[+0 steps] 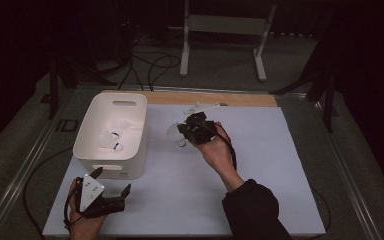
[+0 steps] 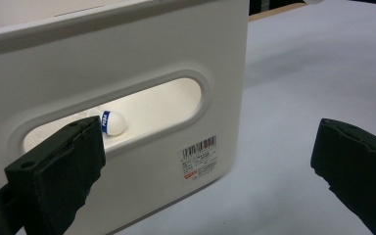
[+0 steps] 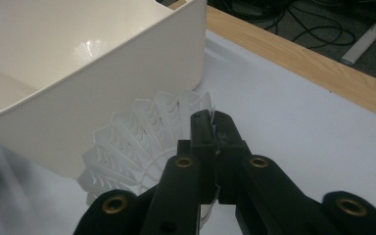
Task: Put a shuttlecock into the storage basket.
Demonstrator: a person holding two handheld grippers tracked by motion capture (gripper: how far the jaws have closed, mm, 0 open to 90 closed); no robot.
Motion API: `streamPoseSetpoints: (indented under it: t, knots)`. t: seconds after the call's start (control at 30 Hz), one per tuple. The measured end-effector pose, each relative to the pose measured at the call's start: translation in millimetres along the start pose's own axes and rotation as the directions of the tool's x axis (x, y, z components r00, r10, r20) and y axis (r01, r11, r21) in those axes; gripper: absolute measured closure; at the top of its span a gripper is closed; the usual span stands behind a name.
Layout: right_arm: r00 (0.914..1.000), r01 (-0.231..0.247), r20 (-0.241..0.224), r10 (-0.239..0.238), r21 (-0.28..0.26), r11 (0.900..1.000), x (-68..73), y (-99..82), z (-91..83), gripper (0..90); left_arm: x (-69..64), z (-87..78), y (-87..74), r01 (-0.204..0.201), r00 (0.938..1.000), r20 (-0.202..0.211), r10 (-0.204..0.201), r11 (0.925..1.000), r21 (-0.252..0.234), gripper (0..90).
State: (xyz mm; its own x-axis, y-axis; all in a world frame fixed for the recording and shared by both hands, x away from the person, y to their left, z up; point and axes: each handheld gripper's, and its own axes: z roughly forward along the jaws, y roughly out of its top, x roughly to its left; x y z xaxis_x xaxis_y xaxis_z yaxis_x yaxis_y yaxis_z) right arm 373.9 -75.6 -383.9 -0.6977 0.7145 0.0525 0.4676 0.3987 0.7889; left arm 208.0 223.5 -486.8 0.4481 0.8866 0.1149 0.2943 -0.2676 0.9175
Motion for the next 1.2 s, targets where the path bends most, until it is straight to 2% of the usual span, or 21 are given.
streamPoseSetpoints:
  t: [0.67,1.2]
  knots:
    - [1.0000,0.003,0.006,-0.003,-0.028,0.9996,-3.9,11.5,0.3,89.7,-0.5,0.1,0.1,-0.001,1.0000,0.000,0.001,1.0000,0.002,0.2]
    - [0.9997,-0.021,0.007,0.022,-0.053,0.9984,-7.0,21.5,0.1,89.7,-0.5,-0.1,0.1,0.002,1.0000,-0.001,-0.002,1.0000,-0.004,0.2]
